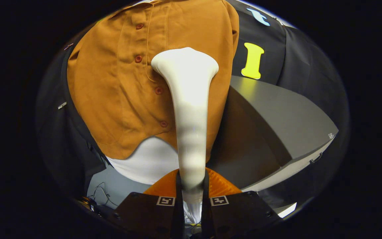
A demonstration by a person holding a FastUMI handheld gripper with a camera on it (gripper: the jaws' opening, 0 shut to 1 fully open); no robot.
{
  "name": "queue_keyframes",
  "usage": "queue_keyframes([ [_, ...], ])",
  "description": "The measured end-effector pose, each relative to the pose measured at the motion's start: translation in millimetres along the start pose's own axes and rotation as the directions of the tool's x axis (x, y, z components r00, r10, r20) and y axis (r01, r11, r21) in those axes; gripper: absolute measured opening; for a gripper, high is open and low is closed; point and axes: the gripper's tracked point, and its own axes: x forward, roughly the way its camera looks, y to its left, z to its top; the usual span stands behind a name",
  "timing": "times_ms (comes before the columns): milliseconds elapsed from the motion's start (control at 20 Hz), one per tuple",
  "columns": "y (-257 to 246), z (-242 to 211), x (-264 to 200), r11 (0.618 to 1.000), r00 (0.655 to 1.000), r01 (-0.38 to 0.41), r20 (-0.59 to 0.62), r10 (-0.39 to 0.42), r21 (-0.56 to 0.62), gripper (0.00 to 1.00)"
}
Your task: Iron the clothes twice with a garment steamer, once on the left side and once on the right side.
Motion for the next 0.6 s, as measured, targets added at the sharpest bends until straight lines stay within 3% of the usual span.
queue_keyframes([
  [600,9.9,-51.4,-15.2,1.0,0.996,-0.012,-0.09,0.013,0.006,0.24],
])
